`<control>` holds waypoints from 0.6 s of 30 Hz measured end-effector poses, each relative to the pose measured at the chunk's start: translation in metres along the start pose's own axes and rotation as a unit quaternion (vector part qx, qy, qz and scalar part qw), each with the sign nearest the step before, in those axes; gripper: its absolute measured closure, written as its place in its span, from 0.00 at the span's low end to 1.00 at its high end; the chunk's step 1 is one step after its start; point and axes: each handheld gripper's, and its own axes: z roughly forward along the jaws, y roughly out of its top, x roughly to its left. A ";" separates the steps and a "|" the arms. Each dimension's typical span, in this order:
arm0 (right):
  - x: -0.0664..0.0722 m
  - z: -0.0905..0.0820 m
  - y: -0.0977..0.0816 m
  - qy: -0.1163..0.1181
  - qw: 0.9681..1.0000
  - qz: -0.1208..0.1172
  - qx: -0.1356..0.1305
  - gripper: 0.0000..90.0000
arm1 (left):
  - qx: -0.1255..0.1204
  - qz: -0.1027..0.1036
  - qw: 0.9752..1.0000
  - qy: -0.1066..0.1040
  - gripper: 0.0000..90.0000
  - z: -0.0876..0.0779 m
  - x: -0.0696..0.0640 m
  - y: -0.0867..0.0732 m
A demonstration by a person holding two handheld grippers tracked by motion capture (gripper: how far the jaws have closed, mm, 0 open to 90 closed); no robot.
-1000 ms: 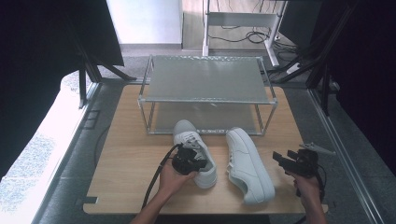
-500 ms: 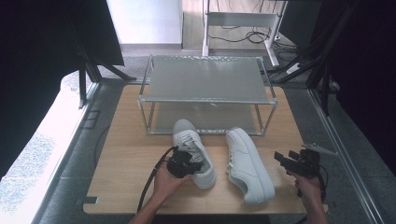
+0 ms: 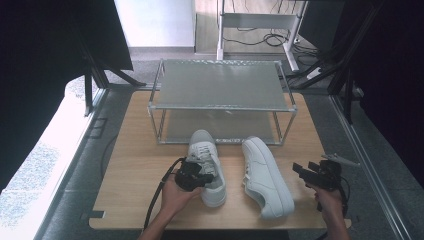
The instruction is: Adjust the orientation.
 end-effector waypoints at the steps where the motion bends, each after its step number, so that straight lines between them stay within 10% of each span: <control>1: 0.000 0.000 0.000 0.001 1.000 0.001 -0.004 0.33 | 0.001 0.001 1.000 -0.001 1.00 -0.001 0.001 -0.001; 18: -0.001 0.001 -0.001 -0.002 1.000 0.006 -0.003 0.33 | -0.015 -0.024 0.999 0.014 1.00 -0.044 0.033 -0.036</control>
